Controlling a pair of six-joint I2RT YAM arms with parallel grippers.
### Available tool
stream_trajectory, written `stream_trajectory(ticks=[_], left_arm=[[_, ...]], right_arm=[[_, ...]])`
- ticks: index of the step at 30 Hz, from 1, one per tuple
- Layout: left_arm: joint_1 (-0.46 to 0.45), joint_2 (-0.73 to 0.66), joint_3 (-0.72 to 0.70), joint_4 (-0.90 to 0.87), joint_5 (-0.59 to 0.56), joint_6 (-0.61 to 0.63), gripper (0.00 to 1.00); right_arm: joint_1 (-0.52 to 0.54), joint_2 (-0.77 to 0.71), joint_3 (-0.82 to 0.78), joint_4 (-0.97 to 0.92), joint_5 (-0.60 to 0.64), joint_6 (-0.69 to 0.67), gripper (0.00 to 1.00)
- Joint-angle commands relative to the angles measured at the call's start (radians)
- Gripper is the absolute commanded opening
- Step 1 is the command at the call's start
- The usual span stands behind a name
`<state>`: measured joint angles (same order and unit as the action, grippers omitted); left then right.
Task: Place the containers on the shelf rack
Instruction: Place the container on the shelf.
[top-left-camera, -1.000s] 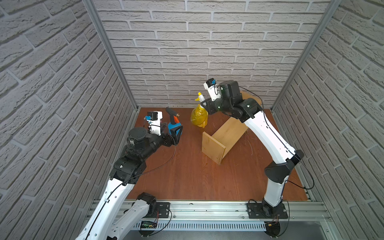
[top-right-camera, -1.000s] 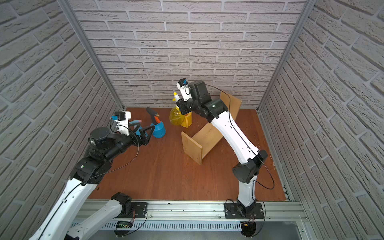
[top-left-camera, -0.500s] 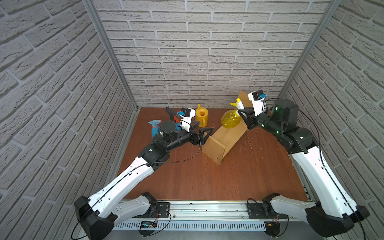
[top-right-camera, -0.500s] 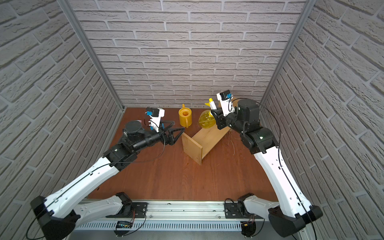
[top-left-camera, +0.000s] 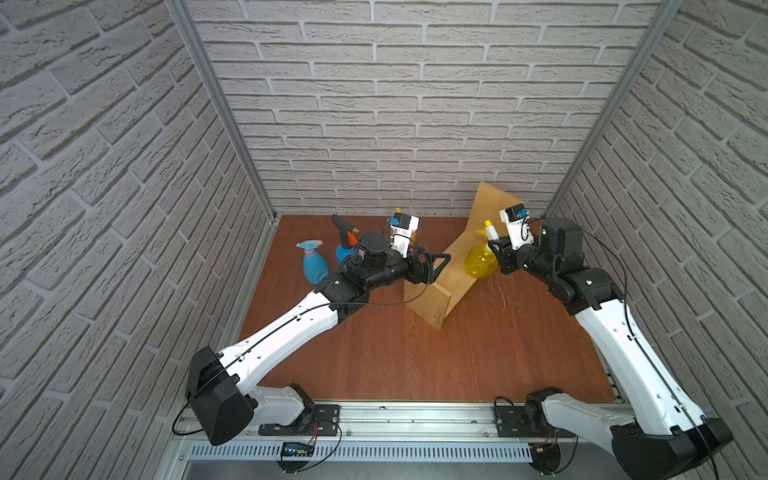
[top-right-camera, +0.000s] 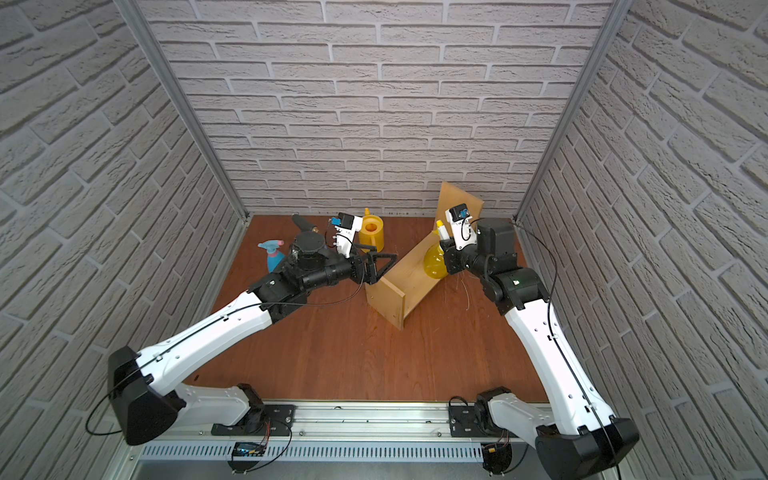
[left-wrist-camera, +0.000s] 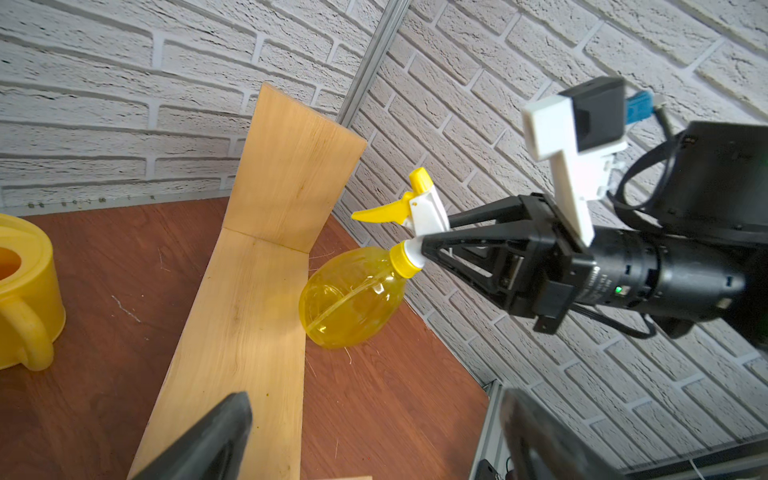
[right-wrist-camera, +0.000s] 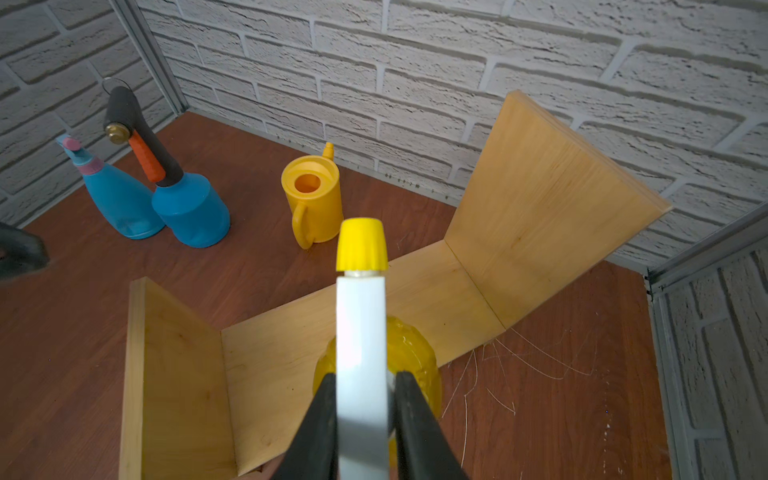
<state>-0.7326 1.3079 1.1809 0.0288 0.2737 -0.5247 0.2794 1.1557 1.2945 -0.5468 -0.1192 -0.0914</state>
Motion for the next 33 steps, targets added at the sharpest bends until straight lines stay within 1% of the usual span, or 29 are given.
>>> stream_trajectory(ticks=[1, 8, 13, 18, 24, 29, 33], left_arm=[[-0.006, -0.027, 0.015, 0.023, -0.029, -0.009, 0.98], [-0.005, -0.078, -0.019, 0.001, -0.076, -0.003, 0.98], [-0.007, -0.114, -0.047, -0.009, -0.113, 0.003, 0.98], [-0.005, -0.127, -0.049, -0.029, -0.135, 0.022, 0.98], [-0.006, -0.124, -0.041, -0.041, -0.151, 0.039, 0.98], [-0.005, -0.123, -0.035, -0.052, -0.161, 0.053, 0.98], [-0.005, -0.118, -0.031, -0.056, -0.167, 0.059, 0.98]], right_arm=[[-0.012, 0.095, 0.055, 0.033, 0.034, -0.035, 0.04], [-0.026, 0.340, 0.238, 0.009, 0.068, -0.085, 0.04], [-0.048, 0.519, 0.403, -0.018, 0.073, -0.039, 0.04], [-0.051, 0.647, 0.542, -0.039, 0.079, -0.014, 0.04], [-0.053, 0.767, 0.685, -0.071, 0.114, -0.011, 0.04], [-0.062, 0.852, 0.761, -0.094, 0.117, -0.003, 0.04], [-0.068, 0.888, 0.790, -0.111, 0.119, 0.011, 0.05]])
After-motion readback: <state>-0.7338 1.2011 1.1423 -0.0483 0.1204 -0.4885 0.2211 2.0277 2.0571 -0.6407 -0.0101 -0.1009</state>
